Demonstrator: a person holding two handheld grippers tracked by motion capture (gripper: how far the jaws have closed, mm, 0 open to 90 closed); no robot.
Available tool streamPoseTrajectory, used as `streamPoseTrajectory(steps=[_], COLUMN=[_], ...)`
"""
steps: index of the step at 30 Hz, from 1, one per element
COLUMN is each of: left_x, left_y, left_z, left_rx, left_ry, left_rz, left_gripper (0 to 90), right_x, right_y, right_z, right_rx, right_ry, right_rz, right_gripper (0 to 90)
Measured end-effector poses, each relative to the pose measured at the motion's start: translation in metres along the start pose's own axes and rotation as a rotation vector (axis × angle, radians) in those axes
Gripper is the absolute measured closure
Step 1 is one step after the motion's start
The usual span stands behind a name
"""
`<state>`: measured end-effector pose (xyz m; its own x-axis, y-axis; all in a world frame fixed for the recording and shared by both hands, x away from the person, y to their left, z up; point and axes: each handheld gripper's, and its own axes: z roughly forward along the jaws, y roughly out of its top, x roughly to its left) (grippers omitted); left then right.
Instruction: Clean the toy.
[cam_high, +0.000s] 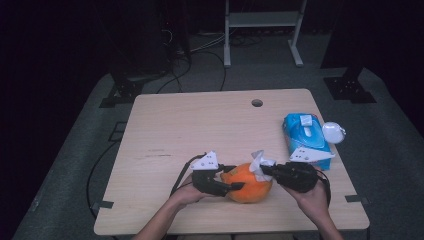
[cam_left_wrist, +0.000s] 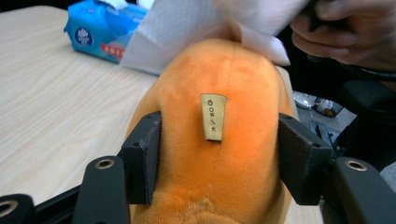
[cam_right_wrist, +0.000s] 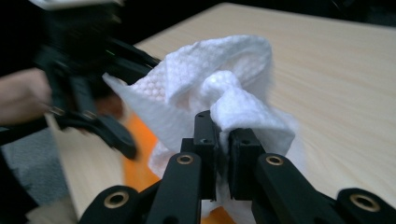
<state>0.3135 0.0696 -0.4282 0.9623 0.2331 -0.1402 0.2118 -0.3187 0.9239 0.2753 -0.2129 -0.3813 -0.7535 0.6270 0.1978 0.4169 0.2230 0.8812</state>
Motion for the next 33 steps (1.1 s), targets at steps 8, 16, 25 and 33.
streamPoseTrajectory(steps=[8, 16, 25, 33], left_x=[0.002, -0.003, 0.012, 0.013], left_y=[0.002, 0.003, -0.015, -0.025], left_z=[-0.006, 0.002, 0.003, 0.009], left_rx=[0.006, 0.020, 0.053, 0.056], left_ry=[0.039, 0.043, 0.005, 0.009], left_rz=[-0.004, 0.021, -0.048, -0.025], left_gripper=[39.2, 32.1, 10.6, 19.5], right_x=[-0.001, 0.015, -0.012, -0.022], right_y=[-0.007, 0.003, -0.015, -0.020], right_z=[0.012, 0.018, 0.014, 0.012], right_rx=[0.072, 0.047, 0.113, 0.115], right_ry=[-0.042, 0.018, -0.051, -0.063], right_rz=[-0.021, -0.050, 0.000, 0.035], right_gripper=[83.1, 83.1, 83.1, 83.2])
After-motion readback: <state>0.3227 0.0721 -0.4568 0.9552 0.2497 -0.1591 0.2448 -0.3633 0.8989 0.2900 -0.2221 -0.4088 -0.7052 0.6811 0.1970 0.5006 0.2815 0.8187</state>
